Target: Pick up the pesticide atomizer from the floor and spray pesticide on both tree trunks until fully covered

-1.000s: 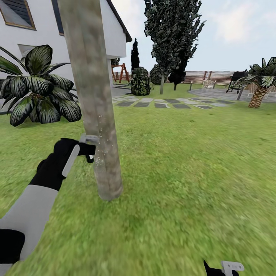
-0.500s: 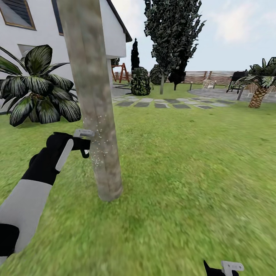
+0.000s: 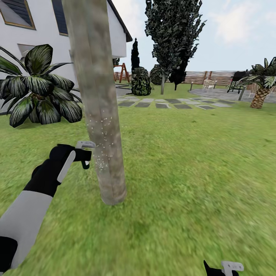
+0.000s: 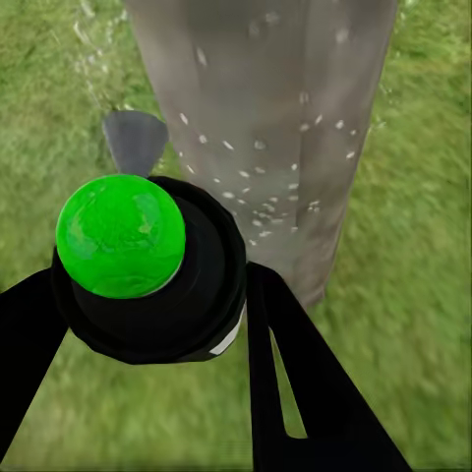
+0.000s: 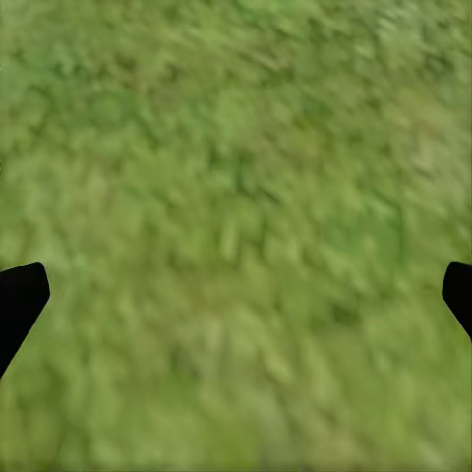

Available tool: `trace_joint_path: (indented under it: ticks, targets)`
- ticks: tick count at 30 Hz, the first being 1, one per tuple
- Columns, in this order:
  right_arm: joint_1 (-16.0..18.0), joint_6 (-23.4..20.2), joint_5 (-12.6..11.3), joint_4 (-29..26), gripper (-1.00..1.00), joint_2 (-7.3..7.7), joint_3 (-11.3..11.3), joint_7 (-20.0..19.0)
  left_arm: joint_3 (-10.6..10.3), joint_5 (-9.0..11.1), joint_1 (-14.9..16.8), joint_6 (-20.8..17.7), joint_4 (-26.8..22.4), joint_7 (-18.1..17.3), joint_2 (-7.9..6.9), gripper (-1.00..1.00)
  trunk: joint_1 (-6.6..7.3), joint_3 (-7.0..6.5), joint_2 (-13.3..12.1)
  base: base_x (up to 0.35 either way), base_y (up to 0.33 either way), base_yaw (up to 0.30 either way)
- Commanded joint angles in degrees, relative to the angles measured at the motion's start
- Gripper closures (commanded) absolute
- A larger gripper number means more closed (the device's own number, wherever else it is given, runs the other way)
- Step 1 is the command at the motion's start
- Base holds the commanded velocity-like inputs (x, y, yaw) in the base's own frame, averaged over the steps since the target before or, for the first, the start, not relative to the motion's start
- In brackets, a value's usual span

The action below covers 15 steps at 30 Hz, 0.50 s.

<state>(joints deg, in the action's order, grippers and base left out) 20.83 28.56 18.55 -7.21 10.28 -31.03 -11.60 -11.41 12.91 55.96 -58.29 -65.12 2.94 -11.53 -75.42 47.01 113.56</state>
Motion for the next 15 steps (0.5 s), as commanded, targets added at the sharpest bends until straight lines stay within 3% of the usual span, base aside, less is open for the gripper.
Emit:
trace_joint_path:
  ticks: [1, 6, 9, 15]
  targets:
    - [0.00, 0.00, 0.00, 0.00, -1.00, 0.00, 0.00, 0.00, -0.01, -0.08, -0.08, 0.01, 0.00, -0.02, 0.01, 1.00, 0.00, 0.00, 0.00, 0.000, 0.001, 0.000]
    - [0.00, 0.00, 0.00, 0.00, -1.00, 0.00, 0.00, 0.00, 0.08, -0.12, -0.55, 0.09, -0.02, -0.02, 0.05, 1.00, 0.00, 0.00, 0.00, 0.000, -0.016, 0.000]
    - [0.00, 0.00, 0.00, 0.00, -1.00, 0.00, 0.00, 0.00, 0.33, -0.21, -3.13, 0.40, -0.09, 0.13, 0.15, 1.00, 0.00, 0.00, 0.00, 0.000, -0.231, 0.000]
    - [0.00, 0.00, 0.00, 0.00, -1.00, 0.00, 0.00, 0.00, 0.77, -0.28, -4.14, 0.41, 0.12, 0.43, 0.11, 1.00, 0.00, 0.00, 0.00, 0.000, -0.267, 0.000]
